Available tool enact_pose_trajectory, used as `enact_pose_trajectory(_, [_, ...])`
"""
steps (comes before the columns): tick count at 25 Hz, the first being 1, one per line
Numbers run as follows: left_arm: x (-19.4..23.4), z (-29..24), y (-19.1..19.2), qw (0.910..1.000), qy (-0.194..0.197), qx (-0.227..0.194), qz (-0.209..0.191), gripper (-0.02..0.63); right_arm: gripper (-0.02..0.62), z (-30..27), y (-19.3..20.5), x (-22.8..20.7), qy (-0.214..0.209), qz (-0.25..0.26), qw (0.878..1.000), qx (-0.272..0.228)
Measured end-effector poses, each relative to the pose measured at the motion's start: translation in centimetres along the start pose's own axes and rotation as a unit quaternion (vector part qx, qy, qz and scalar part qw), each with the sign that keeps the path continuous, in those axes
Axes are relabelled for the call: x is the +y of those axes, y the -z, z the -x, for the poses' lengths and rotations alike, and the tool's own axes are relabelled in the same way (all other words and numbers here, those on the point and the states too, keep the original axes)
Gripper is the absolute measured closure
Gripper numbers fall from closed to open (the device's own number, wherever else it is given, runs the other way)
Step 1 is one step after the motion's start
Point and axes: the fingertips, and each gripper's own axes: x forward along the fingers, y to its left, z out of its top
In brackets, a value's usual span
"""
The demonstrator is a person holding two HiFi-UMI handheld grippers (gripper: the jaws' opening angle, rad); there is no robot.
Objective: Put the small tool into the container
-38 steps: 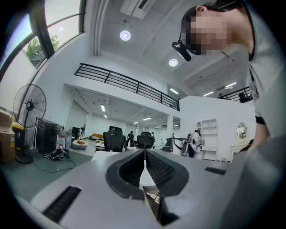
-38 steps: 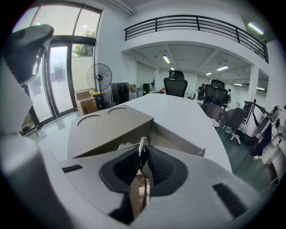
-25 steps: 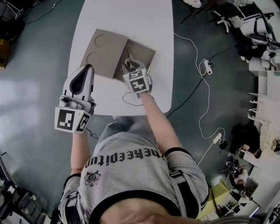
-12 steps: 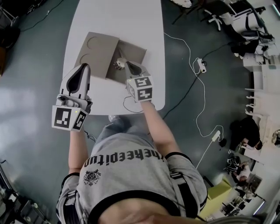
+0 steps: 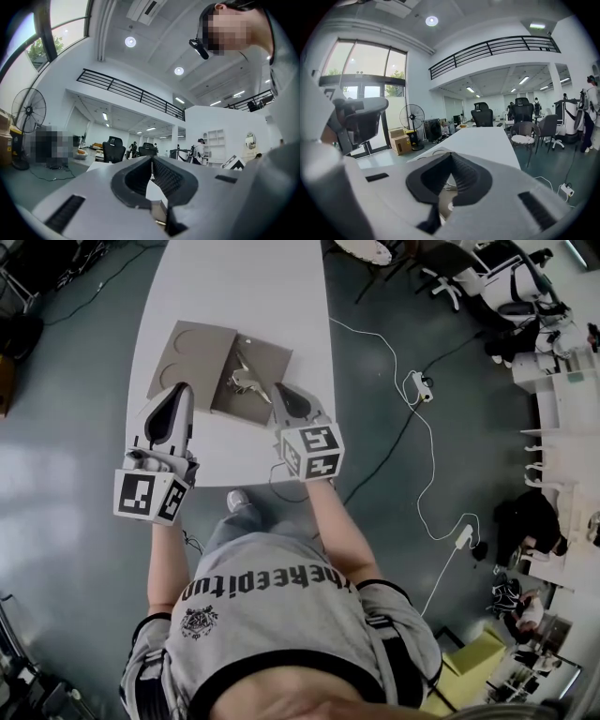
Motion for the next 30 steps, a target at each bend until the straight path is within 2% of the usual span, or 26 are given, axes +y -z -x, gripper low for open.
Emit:
enact_pose_trajectory(19, [-10.3, 3.7, -3.2, 0.9992, -0.002, -0.038, 0.007, 0.592, 0.597, 16.0, -6.0, -1.3, 0.013, 0.038, 0.993, -0.110])
enact_pose_trajectory(30, [-15.5, 6.9, -3.9, 0.9983, -0.002, -0.058, -0.004, 0.592, 0.600, 24.2, -7.6, -1.4, 0.027, 0.058, 0.985, -0.159])
